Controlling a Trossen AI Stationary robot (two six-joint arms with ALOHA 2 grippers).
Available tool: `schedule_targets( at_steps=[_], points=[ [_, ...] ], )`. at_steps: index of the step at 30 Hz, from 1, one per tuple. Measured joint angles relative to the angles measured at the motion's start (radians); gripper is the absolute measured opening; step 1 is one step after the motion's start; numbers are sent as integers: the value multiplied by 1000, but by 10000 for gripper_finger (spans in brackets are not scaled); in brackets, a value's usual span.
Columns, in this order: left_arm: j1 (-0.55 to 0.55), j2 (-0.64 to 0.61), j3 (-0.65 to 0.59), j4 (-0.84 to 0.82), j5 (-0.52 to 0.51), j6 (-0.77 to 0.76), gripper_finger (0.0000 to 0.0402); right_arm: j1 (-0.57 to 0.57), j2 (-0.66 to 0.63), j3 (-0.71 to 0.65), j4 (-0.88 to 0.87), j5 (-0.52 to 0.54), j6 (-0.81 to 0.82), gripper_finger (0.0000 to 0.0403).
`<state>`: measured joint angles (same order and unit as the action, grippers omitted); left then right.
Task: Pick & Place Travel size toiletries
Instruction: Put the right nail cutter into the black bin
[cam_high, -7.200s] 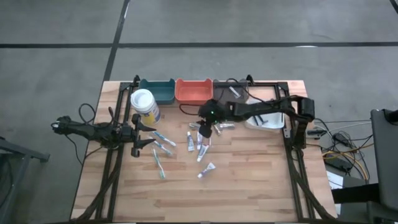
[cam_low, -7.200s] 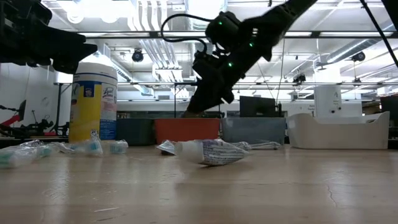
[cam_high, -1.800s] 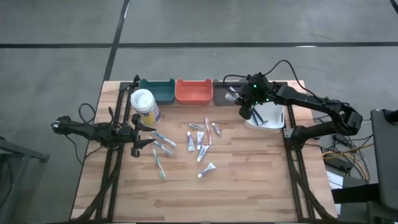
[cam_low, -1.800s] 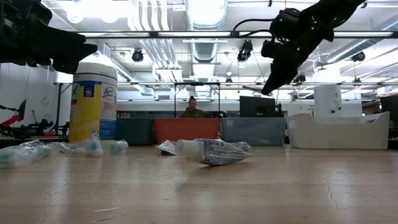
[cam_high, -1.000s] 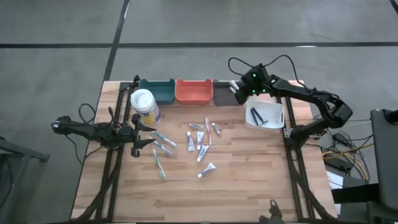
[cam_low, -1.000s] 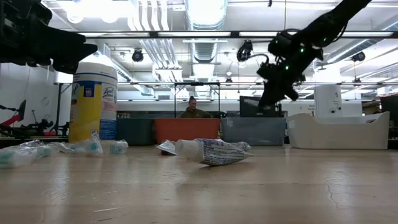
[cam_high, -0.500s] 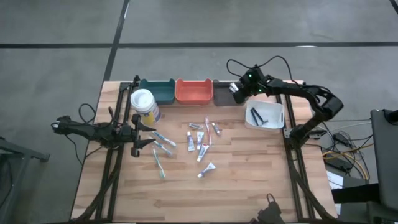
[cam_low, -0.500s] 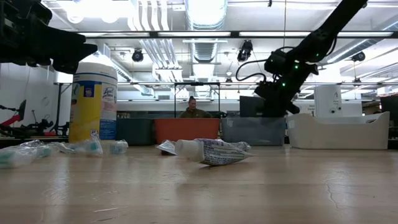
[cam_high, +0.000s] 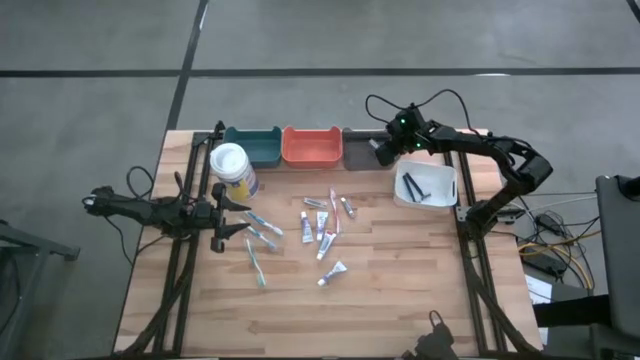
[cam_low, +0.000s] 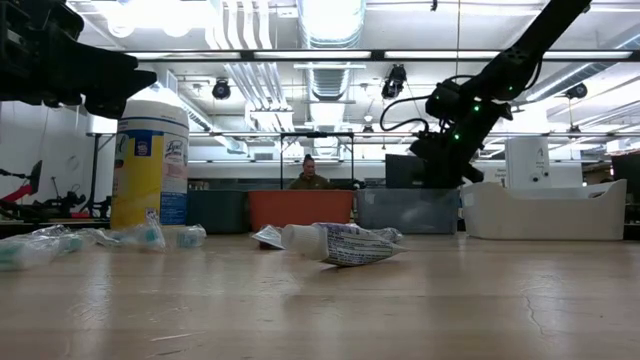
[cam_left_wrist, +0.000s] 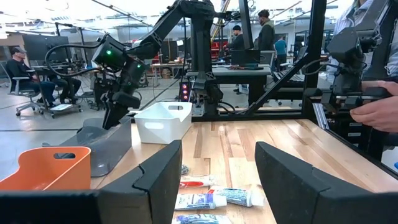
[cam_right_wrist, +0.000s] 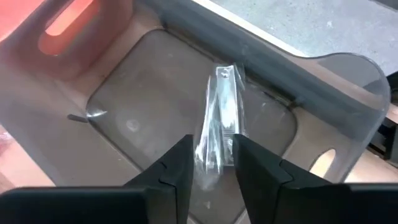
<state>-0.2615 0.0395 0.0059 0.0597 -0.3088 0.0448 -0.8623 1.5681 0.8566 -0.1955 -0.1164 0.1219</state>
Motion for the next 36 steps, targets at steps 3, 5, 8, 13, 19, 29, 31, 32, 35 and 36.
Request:
schedule_targets(
  at_steps=[3, 5, 8, 13, 19, 29, 31, 32, 35, 36],
  points=[
    [0, 0, 0, 0, 0, 0, 209, 0, 0, 0, 0, 11, -2, 127],
    [0, 0, 0, 0, 0, 0, 209, 0, 0, 0, -2, 11, -2, 134],
    [0, 0, 0, 0, 0, 0, 209, 0, 0, 0, -3, 12, -13, 142],
    [0, 0, 0, 0, 0, 0, 209, 0, -5, 0, 0, 13, -13, 148],
    [0, 0, 0, 0, 0, 0, 209, 1, -6, 48, -70, 16, -15, 146],
    [0, 0, 0, 0, 0, 0, 209, 85, -11, 94, -95, 42, -19, 148],
    [0, 0, 0, 0, 0, 0, 209, 107, -16, 108, -108, 52, -19, 148],
    [0, 0, 0, 0, 0, 0, 209, 122, -18, 114, -118, 66, -19, 148],
    [0, 0, 0, 0, 0, 0, 209, 168, -28, 126, -144, 97, -18, 148],
    [0, 0, 0, 0, 0, 0, 209, 184, -34, 126, -148, 103, -18, 148]
  ],
)
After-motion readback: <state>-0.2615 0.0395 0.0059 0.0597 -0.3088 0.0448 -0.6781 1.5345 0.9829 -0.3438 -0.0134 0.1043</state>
